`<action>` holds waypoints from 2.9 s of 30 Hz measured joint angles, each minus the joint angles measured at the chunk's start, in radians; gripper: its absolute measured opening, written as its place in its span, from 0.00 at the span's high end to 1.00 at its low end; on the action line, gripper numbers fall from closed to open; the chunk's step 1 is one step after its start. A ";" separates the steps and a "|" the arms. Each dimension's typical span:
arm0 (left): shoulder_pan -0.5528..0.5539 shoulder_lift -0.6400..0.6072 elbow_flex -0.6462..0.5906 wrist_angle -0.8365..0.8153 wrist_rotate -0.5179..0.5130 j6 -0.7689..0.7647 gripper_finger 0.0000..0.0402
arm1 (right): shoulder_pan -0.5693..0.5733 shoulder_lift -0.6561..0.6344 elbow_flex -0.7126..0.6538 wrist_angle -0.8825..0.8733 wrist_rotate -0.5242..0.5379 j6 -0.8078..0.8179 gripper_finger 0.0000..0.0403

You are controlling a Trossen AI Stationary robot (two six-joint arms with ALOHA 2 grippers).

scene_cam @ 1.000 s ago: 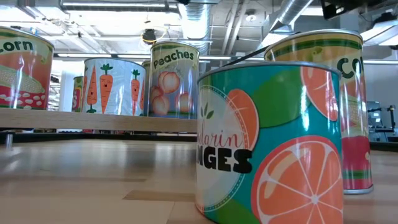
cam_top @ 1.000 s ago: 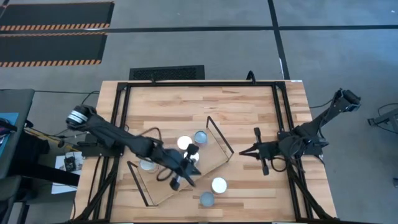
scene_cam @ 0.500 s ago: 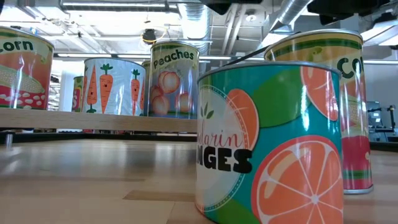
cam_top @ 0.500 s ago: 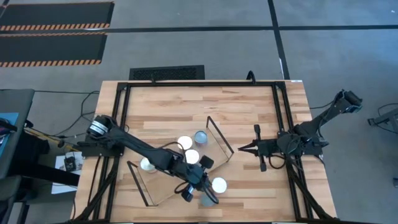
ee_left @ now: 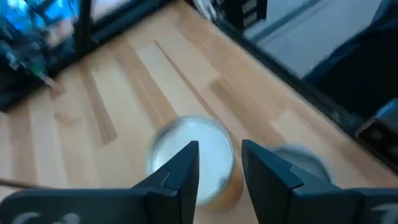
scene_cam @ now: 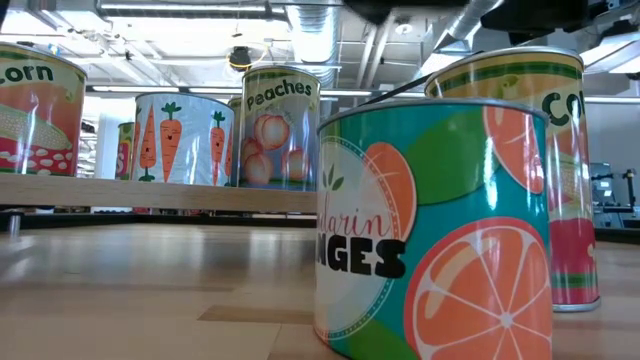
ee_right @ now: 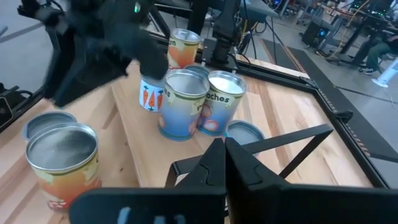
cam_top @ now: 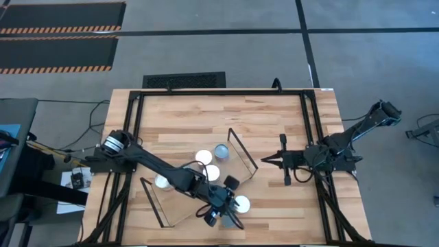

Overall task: Pick and place cans onto a shelf
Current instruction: Put the canned corn on the shelf

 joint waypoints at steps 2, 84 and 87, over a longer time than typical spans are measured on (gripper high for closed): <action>-0.001 0.024 -0.002 0.007 -0.001 0.000 0.72 | 0.000 0.000 0.000 0.003 0.000 0.000 0.98; -0.402 -0.384 -0.139 -0.740 -0.380 -0.933 1.00 | 0.018 0.002 0.001 0.000 -0.002 0.001 0.98; -0.402 -0.384 -0.139 -0.756 -0.369 -0.935 1.00 | 0.018 0.002 0.001 0.000 -0.002 0.001 0.98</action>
